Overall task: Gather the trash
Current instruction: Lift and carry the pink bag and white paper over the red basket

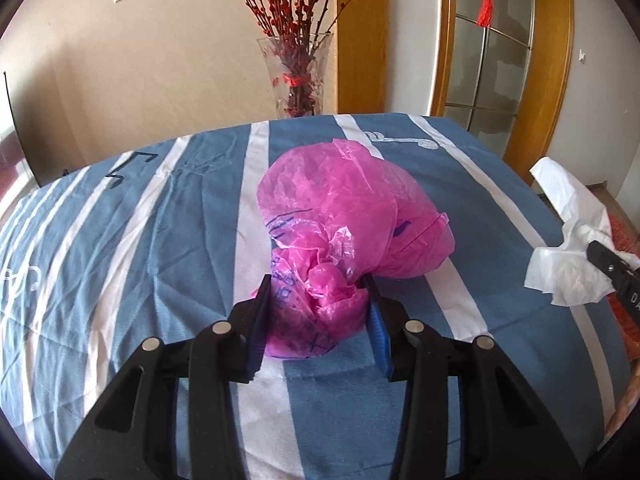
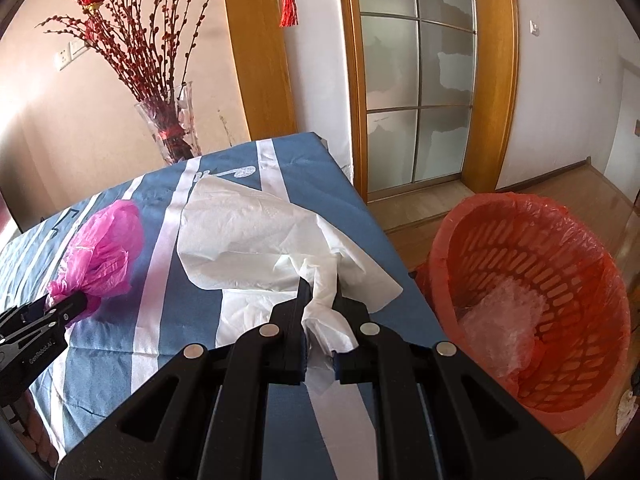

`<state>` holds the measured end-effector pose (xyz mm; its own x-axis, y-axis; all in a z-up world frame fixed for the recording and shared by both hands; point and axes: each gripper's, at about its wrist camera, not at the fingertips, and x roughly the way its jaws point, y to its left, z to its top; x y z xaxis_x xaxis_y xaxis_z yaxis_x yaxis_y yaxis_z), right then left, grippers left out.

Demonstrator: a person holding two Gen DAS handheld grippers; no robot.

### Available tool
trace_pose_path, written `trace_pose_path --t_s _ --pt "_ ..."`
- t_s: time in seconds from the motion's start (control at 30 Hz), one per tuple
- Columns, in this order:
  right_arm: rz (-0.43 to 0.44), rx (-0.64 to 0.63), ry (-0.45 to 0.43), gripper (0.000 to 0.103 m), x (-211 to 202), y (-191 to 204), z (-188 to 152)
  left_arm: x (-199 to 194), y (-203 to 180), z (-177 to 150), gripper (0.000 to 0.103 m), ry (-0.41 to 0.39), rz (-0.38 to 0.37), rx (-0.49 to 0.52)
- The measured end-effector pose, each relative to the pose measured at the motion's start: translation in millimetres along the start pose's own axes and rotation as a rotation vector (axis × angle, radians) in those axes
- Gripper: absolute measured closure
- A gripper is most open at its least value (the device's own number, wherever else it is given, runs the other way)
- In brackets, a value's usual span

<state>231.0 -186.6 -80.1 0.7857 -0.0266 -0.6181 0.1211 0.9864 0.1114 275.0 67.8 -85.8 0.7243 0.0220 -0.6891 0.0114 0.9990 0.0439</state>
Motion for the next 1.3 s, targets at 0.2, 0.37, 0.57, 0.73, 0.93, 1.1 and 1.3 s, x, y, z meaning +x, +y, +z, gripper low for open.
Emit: trace_pose_path --t_s 0.2,0.37,0.57,0.73,0.93,1.1,1.3 --pt "-0.001 -0.004 -0.005 0.094 -1.4 1.0 -0.2 3.6 8.6 0.6 0.062 0.012 0.006 -0.043" --pt "-0.003 -0.015 -0.004 0.094 -1.0 2.3 0.0 4.8 9.7 -0.2 0.062 0.02 0.016 -0.049" --pt "-0.002 -0.011 -0.003 0.094 -0.8 1.3 -0.2 5.2 10.0 0.3 0.062 0.018 0.02 -0.051" --pt "-0.002 -0.014 0.001 0.093 -0.2 1.9 -0.2 5.4 8.9 -0.4 0.062 0.021 0.027 -0.054" --pt "0.011 0.006 0.009 0.093 1.5 -1.4 0.1 5.5 7.4 -0.7 0.062 0.018 0.018 -0.046" --pt "0.049 0.047 0.003 0.093 -3.9 -17.1 -2.0 -0.2 -4.0 -3.2 0.062 0.002 -0.007 -0.046" --pt "0.043 0.133 -0.043 0.093 -29.3 -60.7 2.4 -19.6 -40.3 1.5 0.062 -0.028 -0.049 0.006"
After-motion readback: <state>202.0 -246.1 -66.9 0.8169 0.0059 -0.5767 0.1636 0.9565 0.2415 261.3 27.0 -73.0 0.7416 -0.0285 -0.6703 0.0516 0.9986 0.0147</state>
